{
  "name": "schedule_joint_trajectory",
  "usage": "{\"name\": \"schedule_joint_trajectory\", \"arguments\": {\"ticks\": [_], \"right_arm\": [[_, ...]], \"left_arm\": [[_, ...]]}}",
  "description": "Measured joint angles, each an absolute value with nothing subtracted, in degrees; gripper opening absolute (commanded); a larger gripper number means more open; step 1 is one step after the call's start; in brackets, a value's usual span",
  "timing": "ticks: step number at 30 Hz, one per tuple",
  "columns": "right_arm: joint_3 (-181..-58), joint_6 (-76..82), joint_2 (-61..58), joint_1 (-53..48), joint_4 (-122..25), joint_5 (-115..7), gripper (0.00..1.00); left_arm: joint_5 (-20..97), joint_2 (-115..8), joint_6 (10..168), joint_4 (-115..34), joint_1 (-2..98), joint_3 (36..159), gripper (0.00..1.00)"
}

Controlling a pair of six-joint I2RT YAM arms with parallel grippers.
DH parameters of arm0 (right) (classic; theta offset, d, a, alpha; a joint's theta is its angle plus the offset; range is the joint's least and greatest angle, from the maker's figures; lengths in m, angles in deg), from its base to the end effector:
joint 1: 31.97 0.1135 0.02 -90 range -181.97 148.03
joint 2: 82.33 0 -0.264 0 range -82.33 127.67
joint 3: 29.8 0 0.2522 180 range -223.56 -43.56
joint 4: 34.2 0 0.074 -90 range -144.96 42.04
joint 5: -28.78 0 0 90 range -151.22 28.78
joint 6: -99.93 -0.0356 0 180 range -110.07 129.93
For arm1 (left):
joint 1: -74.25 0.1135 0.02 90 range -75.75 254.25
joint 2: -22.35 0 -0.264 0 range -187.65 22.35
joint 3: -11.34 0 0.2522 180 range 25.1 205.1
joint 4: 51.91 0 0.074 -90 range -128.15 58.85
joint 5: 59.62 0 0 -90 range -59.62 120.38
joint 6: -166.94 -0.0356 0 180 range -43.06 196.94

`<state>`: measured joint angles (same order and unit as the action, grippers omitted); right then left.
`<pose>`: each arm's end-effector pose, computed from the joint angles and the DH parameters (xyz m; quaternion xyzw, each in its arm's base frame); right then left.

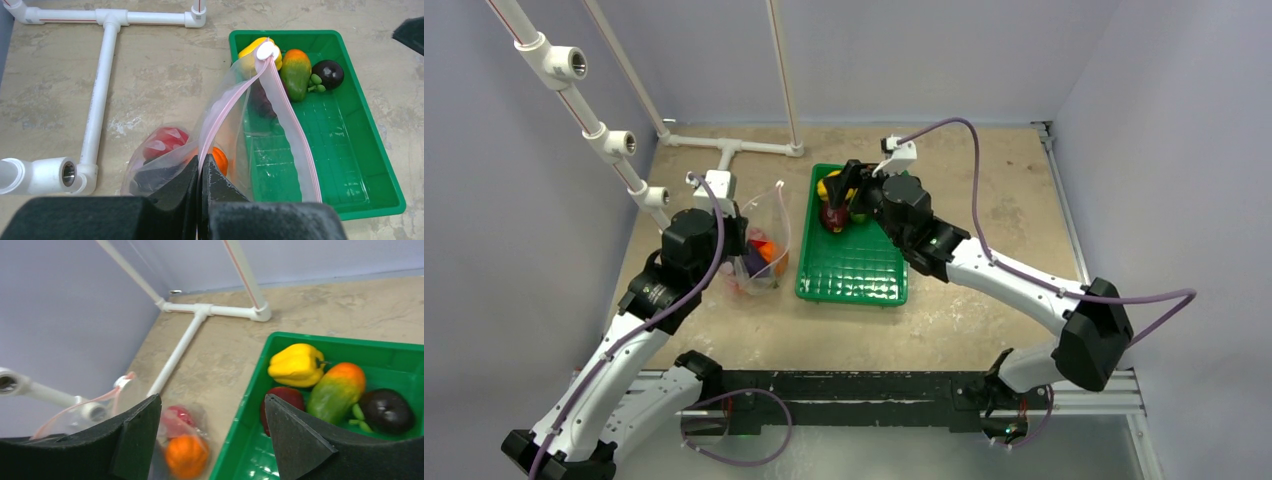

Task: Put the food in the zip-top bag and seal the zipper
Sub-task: Pick up the fake fruit from the bin.

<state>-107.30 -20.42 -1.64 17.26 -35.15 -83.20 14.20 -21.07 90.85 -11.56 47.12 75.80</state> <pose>0.2294 0.2456 0.3523 0.0102 0.7303 0.3206 0.6031 0.1520 -0.0667 0.3497 0.0121 0.8116 -0.0933 0.5766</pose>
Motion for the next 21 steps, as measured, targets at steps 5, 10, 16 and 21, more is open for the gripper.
{"name": "schedule_joint_trajectory", "arguments": {"ticks": [5,10,16,21], "right_arm": [[-108.07,-17.51,1.85,14.16,-36.85,-82.24,0.87],[-110.50,-15.13,9.18,12.65,-38.66,-79.62,0.93],[-114.25,-13.05,17.57,12.26,-41.42,-77.91,0.95],[-116.92,-11.61,21.77,12.21,-43.32,-77.71,0.96]], "left_arm": [[15.27,-21.03,90.85,-11.56,47.12,75.80,0.00],[15.73,-20.74,90.85,-11.56,47.12,75.76,0.00],[16.56,-20.70,90.87,-11.61,47.12,75.65,0.00],[16.75,-20.63,90.87,-11.65,47.12,75.06,0.00]]}}
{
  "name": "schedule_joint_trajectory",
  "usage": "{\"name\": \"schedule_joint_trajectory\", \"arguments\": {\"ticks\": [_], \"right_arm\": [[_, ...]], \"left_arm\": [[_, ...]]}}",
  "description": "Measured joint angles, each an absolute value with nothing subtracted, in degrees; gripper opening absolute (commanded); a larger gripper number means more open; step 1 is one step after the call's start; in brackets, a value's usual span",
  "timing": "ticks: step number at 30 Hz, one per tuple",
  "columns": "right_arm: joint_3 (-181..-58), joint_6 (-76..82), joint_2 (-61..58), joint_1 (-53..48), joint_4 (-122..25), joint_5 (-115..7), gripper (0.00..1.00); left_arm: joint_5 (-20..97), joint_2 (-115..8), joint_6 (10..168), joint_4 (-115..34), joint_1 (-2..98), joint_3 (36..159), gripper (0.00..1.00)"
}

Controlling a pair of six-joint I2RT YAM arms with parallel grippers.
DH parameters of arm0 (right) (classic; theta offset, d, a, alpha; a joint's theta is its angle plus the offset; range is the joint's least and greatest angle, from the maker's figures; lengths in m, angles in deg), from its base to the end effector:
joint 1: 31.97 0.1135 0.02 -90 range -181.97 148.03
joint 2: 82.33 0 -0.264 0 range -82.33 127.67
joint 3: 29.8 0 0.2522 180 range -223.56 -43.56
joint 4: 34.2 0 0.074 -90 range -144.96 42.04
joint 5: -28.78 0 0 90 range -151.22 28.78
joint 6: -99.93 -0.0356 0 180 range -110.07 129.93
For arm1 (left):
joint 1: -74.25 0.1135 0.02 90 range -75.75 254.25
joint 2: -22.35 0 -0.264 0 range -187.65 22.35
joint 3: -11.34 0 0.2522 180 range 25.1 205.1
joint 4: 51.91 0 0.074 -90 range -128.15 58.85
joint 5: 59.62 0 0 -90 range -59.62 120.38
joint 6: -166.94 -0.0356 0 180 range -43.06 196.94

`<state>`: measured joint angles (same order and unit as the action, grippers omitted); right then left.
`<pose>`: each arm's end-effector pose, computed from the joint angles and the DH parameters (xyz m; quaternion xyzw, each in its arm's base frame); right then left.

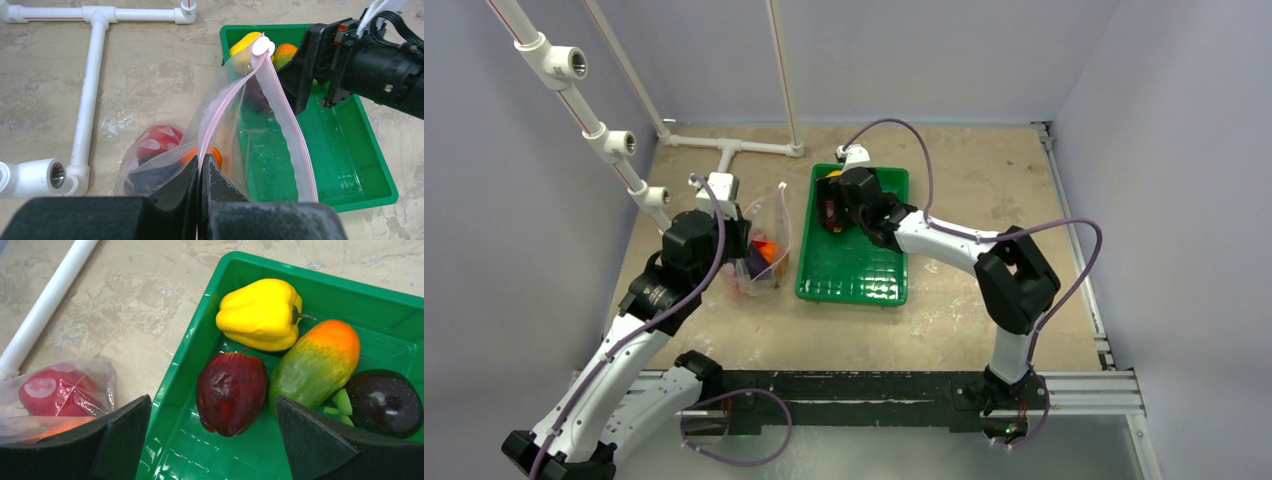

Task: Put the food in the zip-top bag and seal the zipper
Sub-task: Pick up the fake fruit from the bin.

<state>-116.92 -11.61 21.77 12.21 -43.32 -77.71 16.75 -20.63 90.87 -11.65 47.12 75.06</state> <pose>0.3101 0.2873 0.2483 -0.0904 0.8383 0.1819 0.5059 0.1507 -0.0678 0.3465 0.0252 0.8135 -0.1102 0.5705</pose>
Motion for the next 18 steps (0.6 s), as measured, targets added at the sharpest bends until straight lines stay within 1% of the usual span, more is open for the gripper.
{"name": "schedule_joint_trajectory", "arguments": {"ticks": [7,13,18], "right_arm": [[-122.58,-10.76,27.45,12.21,-44.87,-78.48,0.95],[-123.94,-10.43,30.20,12.21,-47.17,-80.42,0.93],[-124.13,-10.08,31.45,12.21,-47.91,-82.65,0.88]], "left_arm": [[16.93,-20.59,90.87,-11.83,47.12,75.01,0.00],[16.95,-20.59,90.87,-11.83,47.12,75.01,0.00],[16.95,-20.59,90.87,-11.85,47.12,75.01,0.00]]}}
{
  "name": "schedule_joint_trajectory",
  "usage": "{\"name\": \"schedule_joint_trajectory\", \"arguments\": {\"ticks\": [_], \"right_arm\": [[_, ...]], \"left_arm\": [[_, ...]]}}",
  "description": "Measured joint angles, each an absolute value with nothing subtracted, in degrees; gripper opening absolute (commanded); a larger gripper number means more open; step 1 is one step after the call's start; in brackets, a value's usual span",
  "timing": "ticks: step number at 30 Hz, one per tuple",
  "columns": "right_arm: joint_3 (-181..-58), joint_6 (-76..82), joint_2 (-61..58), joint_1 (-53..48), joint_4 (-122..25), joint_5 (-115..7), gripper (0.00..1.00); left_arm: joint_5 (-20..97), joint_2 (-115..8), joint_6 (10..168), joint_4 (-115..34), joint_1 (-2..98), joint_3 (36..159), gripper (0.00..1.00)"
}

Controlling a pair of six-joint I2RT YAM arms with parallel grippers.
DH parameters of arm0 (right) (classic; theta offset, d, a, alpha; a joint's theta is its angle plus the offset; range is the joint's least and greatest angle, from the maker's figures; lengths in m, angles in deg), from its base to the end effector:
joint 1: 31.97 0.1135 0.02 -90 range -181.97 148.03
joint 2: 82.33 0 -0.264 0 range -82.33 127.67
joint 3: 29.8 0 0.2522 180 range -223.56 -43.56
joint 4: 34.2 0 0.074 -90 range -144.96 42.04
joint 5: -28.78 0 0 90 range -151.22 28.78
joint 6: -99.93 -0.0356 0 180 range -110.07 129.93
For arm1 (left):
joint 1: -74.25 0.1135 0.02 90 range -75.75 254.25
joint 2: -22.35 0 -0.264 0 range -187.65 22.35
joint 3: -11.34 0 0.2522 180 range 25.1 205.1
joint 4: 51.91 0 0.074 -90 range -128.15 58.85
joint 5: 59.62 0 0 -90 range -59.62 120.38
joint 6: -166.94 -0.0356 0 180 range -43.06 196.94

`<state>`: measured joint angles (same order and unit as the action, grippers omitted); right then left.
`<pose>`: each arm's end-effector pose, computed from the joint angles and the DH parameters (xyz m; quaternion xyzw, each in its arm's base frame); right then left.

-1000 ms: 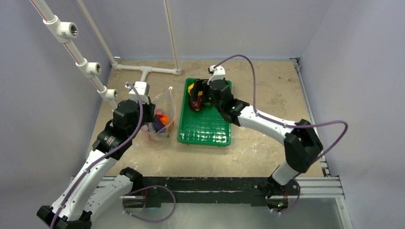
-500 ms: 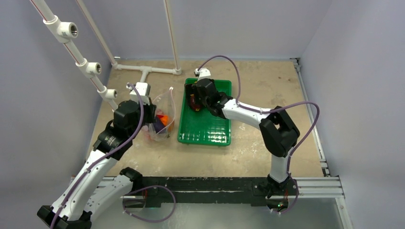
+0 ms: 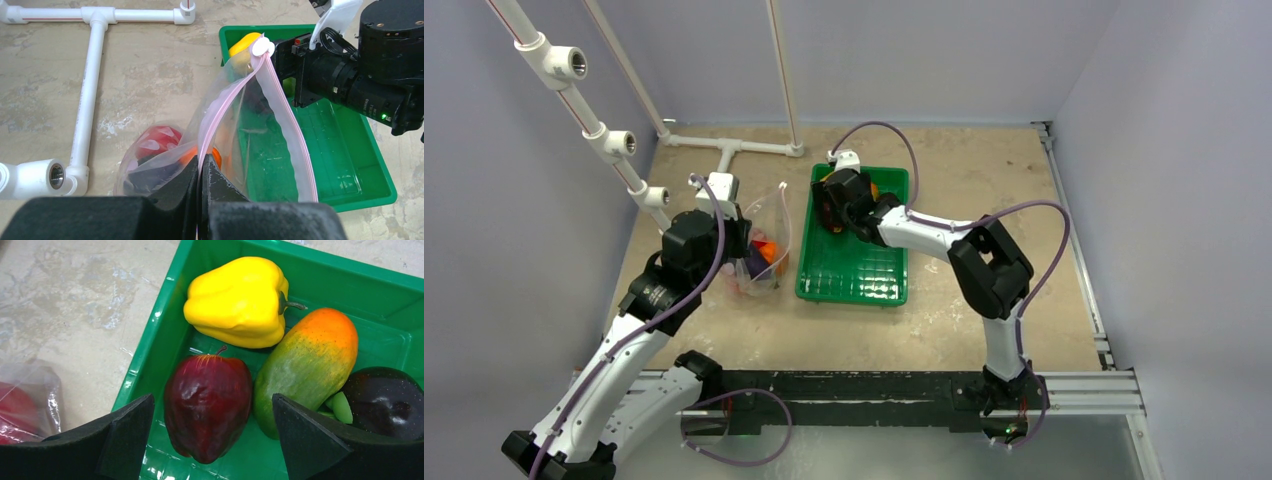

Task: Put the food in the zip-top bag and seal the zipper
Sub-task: Pick up the fake fruit from the bin.

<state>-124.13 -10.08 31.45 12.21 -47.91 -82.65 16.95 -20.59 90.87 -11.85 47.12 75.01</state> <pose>0.3346 0.3070 0.2125 -0.0944 0.8635 0.1099 0.4830 0.1507 -0.0679 0.3467 0.0259 0.8126 -0.1121 0.5714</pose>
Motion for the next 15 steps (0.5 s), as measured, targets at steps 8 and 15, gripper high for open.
{"name": "schedule_joint_trajectory", "arguments": {"ticks": [8,15], "right_arm": [[-125.45,-9.47,32.85,12.28,-49.42,-84.55,0.88],[-129.12,-9.42,35.27,13.28,-50.53,-86.04,0.87]], "left_arm": [[16.95,-20.59,90.87,-11.85,47.12,75.01,0.00],[16.95,-20.59,90.85,-11.85,47.12,75.01,0.00]]}}
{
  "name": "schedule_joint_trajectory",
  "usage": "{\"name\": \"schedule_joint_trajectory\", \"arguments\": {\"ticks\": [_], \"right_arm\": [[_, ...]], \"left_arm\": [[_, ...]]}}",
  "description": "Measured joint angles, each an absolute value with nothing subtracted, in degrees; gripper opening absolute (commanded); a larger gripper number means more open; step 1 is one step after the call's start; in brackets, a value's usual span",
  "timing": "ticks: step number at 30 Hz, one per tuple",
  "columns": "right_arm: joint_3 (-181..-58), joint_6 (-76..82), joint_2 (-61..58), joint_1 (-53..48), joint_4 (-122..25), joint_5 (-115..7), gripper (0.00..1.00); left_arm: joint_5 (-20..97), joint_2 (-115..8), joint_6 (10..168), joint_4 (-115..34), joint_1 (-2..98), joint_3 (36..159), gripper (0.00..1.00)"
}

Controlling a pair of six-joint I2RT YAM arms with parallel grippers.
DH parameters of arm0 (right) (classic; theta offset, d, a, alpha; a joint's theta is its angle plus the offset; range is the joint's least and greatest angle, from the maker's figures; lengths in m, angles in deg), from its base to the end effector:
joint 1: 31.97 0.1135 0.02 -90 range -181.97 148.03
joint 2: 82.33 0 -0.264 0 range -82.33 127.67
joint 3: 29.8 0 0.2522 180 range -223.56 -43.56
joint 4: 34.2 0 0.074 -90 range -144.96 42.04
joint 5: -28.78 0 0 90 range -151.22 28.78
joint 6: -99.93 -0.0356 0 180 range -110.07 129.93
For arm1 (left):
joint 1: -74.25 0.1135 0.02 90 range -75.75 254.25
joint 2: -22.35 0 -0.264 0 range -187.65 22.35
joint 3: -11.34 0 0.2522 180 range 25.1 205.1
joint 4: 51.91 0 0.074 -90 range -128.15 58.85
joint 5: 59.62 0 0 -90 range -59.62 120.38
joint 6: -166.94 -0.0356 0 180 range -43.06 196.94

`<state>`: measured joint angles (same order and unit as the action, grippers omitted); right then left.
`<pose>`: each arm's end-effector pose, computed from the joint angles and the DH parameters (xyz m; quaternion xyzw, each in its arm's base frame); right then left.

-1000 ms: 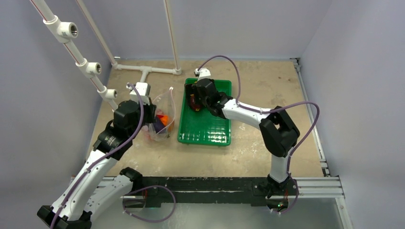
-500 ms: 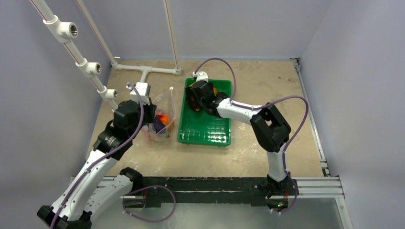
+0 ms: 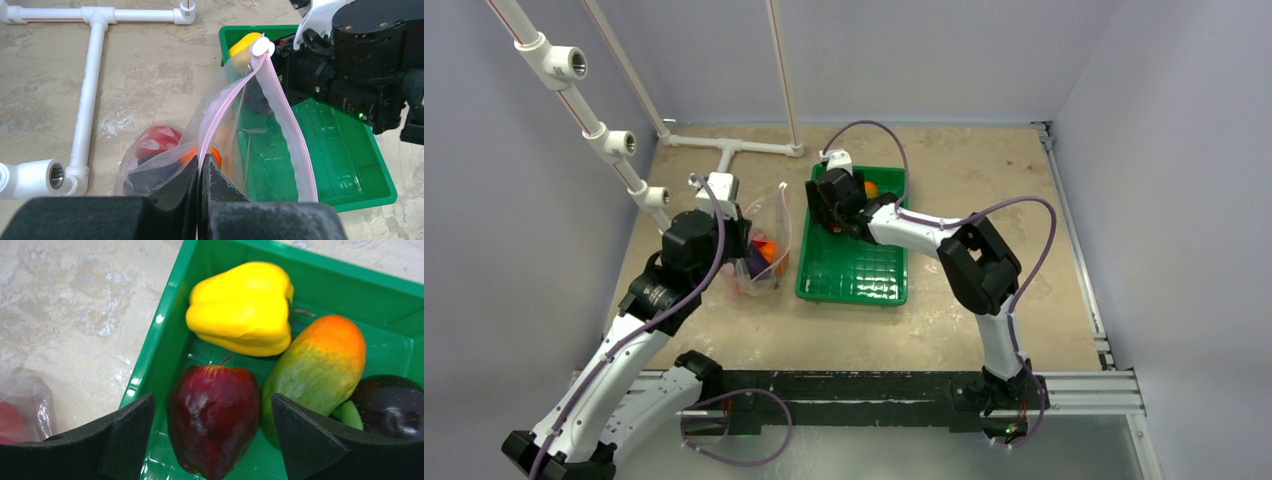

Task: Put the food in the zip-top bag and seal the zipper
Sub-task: Pick up the fake fruit from the bin.

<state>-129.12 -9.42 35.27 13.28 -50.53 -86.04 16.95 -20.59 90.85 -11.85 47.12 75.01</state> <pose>0.3410 0.3228 0.2080 -0.0964 0.8651 0.0817 0.4853 0.1507 -0.0679 0.3467 0.0261 0.8126 -0.1120 0.5714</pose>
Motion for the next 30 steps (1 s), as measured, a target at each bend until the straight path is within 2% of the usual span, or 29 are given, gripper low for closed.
{"name": "schedule_joint_trajectory", "arguments": {"ticks": [10,15,20,24,30], "right_arm": [[-129.47,-9.51,37.94,14.70,-51.41,-86.24,0.82],[-129.49,-9.75,38.16,14.79,-51.69,-87.55,0.67],[-129.60,-10.04,38.16,14.79,-52.00,-88.58,0.44],[-129.58,-10.19,38.16,14.79,-52.04,-88.82,0.37],[-127.92,-10.63,36.08,14.86,-51.82,-88.66,0.32]], "left_arm": [[16.95,-20.59,90.87,-11.87,47.12,75.01,0.00],[16.95,-20.59,90.87,-11.87,47.12,75.01,0.00],[16.97,-20.59,90.87,-11.87,47.12,75.01,0.00],[16.97,-20.59,90.87,-11.87,47.12,75.01,0.00],[16.95,-20.59,90.85,-11.87,47.12,75.01,0.00]]}}
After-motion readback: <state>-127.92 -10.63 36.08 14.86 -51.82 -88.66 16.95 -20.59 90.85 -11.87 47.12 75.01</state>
